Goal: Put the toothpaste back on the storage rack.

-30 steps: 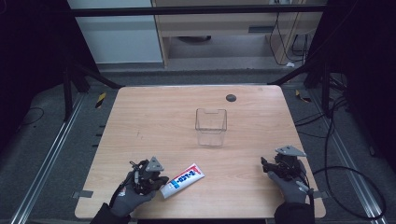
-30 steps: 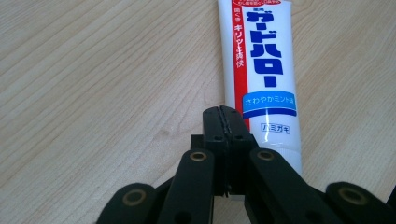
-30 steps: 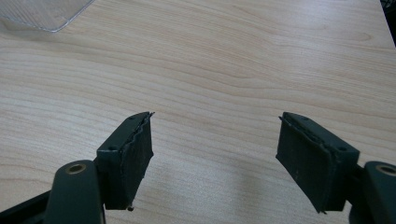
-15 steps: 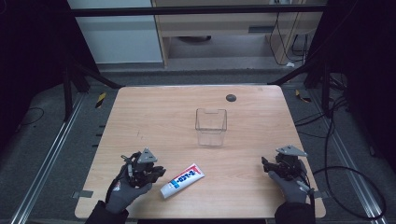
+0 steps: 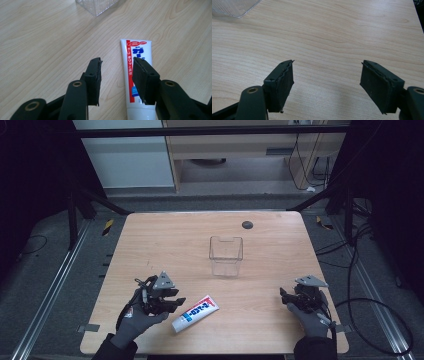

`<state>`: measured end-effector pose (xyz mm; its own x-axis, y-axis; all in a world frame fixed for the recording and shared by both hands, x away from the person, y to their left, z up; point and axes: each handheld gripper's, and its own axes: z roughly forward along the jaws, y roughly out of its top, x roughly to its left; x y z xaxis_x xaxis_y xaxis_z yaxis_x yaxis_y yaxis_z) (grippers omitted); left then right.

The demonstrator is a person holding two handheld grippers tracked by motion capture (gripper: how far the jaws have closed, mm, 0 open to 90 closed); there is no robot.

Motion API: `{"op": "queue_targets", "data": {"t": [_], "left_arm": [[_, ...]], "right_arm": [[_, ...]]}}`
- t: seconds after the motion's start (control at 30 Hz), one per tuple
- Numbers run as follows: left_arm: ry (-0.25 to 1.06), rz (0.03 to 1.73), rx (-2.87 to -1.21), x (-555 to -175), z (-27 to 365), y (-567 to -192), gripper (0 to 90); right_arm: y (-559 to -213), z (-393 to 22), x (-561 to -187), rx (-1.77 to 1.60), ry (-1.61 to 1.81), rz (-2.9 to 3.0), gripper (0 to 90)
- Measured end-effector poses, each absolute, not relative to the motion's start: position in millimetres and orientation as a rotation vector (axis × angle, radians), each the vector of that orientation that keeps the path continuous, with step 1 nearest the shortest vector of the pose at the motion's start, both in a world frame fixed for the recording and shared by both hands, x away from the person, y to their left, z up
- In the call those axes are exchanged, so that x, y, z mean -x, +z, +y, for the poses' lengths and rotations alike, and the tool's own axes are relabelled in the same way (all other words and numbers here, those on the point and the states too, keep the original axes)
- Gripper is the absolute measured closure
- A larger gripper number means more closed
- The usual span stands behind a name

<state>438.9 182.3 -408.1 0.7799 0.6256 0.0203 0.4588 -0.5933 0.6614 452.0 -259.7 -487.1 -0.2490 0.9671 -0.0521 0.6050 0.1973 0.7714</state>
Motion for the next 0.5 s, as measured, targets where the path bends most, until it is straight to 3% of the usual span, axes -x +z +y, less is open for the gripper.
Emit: {"op": "queue_targets", "data": {"t": [0.5], "left_arm": [[0.247,0.769,-2.414,-444,156,-414,53.4]], "right_arm": [[-488,-260,-453,-1.468,0.866,1.94,25.8]]}}
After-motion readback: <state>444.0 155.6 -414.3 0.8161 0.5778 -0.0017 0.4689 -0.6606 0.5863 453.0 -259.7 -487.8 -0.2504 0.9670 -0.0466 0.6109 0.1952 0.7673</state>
